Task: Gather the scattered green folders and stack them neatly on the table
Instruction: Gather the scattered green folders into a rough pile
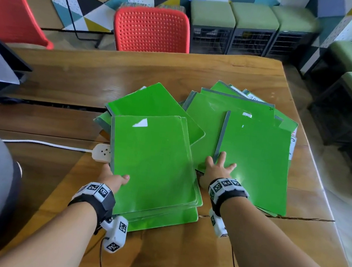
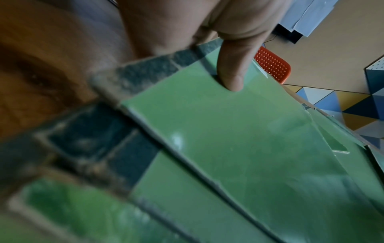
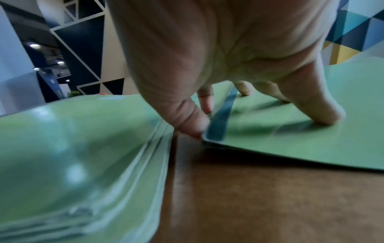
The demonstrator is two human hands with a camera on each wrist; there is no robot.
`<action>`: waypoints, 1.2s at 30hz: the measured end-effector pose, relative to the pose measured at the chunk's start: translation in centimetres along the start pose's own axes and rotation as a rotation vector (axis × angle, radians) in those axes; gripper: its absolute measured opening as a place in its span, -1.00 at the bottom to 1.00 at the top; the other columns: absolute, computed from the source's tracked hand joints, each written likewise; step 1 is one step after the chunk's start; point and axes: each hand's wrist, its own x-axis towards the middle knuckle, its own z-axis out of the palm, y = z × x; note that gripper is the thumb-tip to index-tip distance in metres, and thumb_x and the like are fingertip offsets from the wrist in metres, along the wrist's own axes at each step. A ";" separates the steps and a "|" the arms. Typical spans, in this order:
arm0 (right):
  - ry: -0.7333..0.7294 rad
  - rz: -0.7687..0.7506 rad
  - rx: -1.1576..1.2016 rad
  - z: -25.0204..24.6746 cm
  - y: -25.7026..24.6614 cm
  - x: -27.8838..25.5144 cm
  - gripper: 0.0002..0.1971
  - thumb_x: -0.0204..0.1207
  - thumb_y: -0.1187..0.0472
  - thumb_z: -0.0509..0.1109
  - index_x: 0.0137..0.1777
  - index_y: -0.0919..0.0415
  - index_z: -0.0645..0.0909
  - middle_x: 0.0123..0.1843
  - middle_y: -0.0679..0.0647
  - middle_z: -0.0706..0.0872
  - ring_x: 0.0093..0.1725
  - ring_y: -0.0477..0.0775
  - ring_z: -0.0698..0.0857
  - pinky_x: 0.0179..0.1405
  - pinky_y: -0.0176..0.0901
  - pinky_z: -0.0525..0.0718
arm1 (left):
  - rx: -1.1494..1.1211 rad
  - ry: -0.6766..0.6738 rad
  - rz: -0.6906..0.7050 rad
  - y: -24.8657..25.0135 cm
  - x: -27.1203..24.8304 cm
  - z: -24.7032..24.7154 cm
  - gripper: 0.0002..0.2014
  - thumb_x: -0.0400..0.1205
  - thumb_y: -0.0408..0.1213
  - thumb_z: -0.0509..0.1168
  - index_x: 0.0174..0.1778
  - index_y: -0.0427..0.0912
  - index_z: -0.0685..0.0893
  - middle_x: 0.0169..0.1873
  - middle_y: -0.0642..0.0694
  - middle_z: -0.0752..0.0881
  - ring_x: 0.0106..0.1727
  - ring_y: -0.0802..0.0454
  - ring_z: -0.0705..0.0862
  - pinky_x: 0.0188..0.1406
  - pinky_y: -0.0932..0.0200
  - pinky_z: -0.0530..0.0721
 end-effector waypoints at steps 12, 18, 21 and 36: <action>0.108 -0.356 0.184 -1.7 -2.9 -12.5 -0.47 0.44 0.49 0.20 0.42 0.19 0.30 0.51 0.16 0.30 0.31 0.28 0.60 0.15 0.06 0.74 | 0.022 -0.114 0.013 -1.3 -4.3 0.6 -0.20 0.56 -0.42 0.41 0.62 -0.26 0.07 0.57 -0.32 0.27 0.55 -0.32 0.34 0.50 -0.22 0.34; -0.076 -0.552 0.243 1.7 -5.5 -16.1 -0.32 0.55 0.21 0.35 0.61 0.03 0.12 0.19 0.18 0.67 -0.09 0.08 0.66 -0.18 -0.17 0.67 | -0.047 -0.200 0.027 -1.9 -5.7 0.8 -0.48 0.70 -0.19 0.20 0.49 -0.46 0.37 0.43 -0.40 0.50 0.43 -0.37 0.52 0.30 -0.09 0.53; 0.060 -0.310 0.324 1.4 -2.9 -12.6 -0.32 0.55 0.34 0.32 0.64 0.04 0.18 0.49 0.17 0.49 0.32 0.13 0.60 0.20 -0.09 0.69 | -0.128 -0.196 0.022 -2.4 -5.6 1.2 -0.48 0.76 -0.17 0.10 0.59 -0.38 0.24 0.53 -0.36 0.38 0.51 -0.36 0.42 0.36 -0.20 0.49; 0.042 -0.075 0.487 3.1 1.2 -9.5 -0.12 0.48 0.18 0.48 0.70 0.12 0.04 0.60 0.21 0.25 0.55 0.27 0.32 0.51 0.21 0.44 | -0.093 -0.037 0.242 -3.4 -5.9 0.3 -0.39 0.60 -0.42 0.36 0.53 -0.29 0.25 0.45 -0.28 0.45 0.47 -0.26 0.44 0.46 -0.15 0.41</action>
